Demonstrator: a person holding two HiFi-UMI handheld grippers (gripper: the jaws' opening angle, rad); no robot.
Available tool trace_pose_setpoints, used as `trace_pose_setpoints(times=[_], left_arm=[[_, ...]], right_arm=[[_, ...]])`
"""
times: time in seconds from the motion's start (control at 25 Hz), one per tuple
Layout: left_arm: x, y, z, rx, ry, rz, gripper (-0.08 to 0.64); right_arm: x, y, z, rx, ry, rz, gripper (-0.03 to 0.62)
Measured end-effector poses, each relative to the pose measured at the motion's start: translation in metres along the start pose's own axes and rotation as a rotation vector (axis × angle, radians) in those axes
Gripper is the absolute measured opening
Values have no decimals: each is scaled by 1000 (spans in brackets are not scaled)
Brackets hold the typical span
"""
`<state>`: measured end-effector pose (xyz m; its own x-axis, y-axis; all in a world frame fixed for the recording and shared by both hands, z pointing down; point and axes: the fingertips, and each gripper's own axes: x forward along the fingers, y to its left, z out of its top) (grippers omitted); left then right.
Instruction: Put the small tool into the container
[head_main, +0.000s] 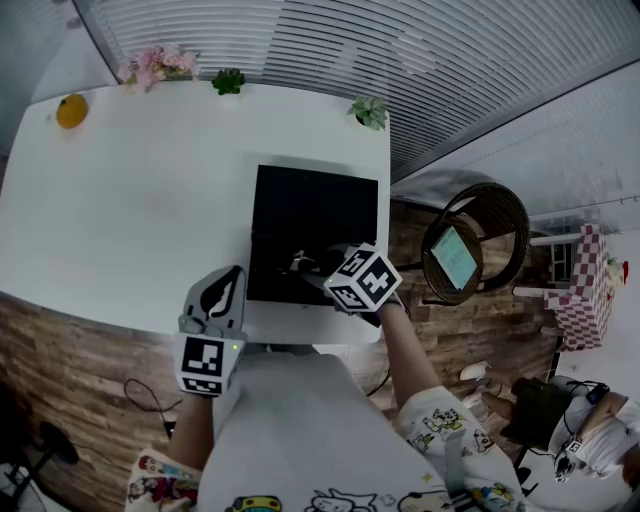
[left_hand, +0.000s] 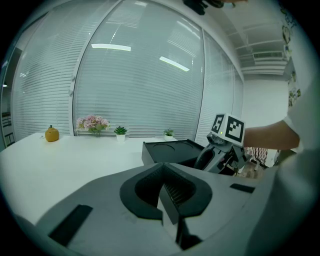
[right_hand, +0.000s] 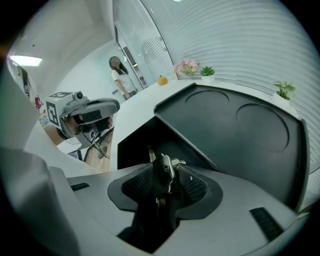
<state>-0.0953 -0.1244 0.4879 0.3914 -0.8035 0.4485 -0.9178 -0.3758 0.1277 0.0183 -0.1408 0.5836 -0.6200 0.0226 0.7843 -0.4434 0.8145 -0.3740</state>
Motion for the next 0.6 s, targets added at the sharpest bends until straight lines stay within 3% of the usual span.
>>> trace_pose_setpoints(times=[0.6], left_arm=[[-2,0,6,5,-15,2,6]], right_arm=[[-20,3,10,-48,-62,-36,158]])
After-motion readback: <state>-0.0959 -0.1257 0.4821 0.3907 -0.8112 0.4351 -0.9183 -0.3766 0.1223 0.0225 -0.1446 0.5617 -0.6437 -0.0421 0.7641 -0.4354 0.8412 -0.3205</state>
